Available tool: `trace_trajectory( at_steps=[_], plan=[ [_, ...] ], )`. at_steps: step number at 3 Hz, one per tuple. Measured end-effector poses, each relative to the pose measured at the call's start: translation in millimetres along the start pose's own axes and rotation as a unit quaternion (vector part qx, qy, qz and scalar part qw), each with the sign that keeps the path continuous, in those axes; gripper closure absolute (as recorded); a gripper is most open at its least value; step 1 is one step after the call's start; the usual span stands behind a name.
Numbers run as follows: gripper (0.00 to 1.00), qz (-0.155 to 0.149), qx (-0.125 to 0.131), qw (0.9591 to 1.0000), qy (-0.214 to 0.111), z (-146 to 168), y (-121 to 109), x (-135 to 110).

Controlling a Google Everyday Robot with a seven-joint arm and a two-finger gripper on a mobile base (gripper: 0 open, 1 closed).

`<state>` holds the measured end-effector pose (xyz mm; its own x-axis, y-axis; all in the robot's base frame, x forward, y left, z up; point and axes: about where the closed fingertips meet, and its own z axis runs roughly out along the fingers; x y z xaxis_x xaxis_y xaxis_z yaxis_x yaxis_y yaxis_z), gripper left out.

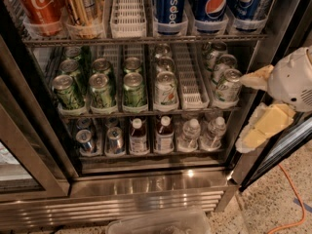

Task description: Pick 7up can from middle shelf of fridge

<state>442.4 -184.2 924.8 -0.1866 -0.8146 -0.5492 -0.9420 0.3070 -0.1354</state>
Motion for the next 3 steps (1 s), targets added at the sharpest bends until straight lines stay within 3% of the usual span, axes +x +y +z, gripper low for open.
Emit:
trace_trajectory(
  at_steps=[1, 2, 3],
  plan=[
    [0.0, 0.008, -0.009, 0.9994, -0.034, -1.3, 5.9, -17.4],
    [0.0, 0.008, -0.009, 0.9994, -0.034, -1.3, 5.9, -17.4],
    [0.0, 0.061, 0.012, 0.9972, -0.042, 12.9, 4.5, -14.1]
  ],
)
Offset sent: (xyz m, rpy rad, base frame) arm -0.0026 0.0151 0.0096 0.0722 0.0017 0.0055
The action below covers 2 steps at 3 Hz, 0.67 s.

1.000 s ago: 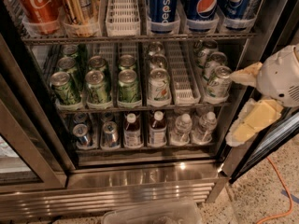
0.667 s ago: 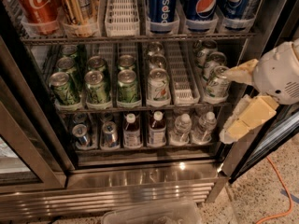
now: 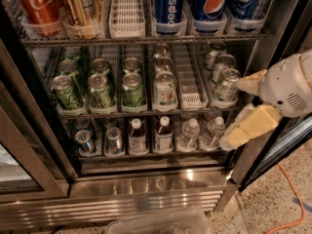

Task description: Pick 7up can from middle shelf of fridge

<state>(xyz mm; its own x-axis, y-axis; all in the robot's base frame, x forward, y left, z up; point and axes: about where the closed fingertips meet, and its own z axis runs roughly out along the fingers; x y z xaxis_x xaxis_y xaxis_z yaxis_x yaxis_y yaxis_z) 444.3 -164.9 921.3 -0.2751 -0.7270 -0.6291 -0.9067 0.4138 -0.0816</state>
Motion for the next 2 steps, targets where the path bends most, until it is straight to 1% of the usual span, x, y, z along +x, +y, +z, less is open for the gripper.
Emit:
trace_trajectory(
  at_steps=[1, 2],
  plan=[
    [0.0, 0.065, 0.023, 0.9967, -0.042, 37.3, -11.7, -4.6],
    [0.0, 0.115, 0.04, 0.9887, -0.087, 70.9, -25.9, -4.4]
  ],
)
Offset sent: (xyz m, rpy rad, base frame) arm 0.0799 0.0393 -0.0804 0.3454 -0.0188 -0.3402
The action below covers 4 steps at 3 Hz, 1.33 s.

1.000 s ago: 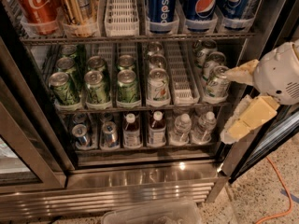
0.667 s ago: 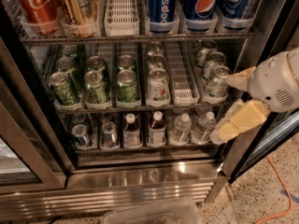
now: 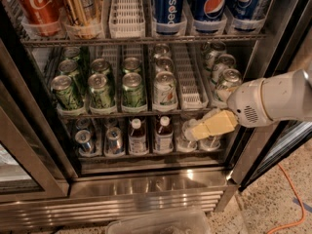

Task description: Pick 7up can from middle shelf of fridge

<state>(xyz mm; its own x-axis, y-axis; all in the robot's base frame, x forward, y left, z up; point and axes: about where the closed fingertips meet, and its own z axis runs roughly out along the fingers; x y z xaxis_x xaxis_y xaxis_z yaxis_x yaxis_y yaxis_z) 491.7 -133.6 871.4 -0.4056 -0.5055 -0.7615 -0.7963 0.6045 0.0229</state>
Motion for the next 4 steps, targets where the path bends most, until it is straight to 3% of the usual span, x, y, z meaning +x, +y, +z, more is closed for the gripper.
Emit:
trace_trajectory(
  at_steps=[2, 3, 4],
  plan=[
    [0.0, 0.037, 0.023, 0.9959, -0.079, 42.5, -13.6, -1.4],
    [0.0, 0.045, 0.016, 0.9895, -0.137, 54.0, -17.5, -10.0],
    [0.0, 0.033, -0.005, 0.9833, -0.179, 64.3, -16.8, -20.6]
  ],
)
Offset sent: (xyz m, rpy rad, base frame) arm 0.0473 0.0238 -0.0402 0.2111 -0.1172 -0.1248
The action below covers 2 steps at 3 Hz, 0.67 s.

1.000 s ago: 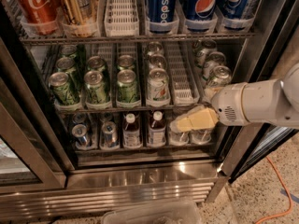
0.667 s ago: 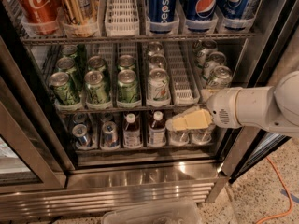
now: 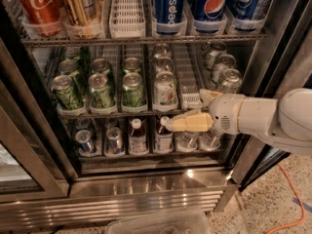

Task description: Pick 7up can from middle shelf of fridge

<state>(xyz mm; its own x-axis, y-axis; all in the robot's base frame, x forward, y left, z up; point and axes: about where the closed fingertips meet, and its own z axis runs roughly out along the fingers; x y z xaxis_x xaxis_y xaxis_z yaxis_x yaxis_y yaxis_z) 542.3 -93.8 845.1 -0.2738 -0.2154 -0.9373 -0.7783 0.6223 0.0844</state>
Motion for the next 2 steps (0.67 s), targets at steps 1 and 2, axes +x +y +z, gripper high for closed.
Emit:
trace_trajectory(
  at_steps=[1, 2],
  plan=[
    [0.0, -0.006, -0.023, 0.9994, -0.027, 10.2, 3.3, -3.4],
    [0.0, -0.012, -0.046, 0.9981, -0.038, 16.7, 13.7, -5.3]
  ],
)
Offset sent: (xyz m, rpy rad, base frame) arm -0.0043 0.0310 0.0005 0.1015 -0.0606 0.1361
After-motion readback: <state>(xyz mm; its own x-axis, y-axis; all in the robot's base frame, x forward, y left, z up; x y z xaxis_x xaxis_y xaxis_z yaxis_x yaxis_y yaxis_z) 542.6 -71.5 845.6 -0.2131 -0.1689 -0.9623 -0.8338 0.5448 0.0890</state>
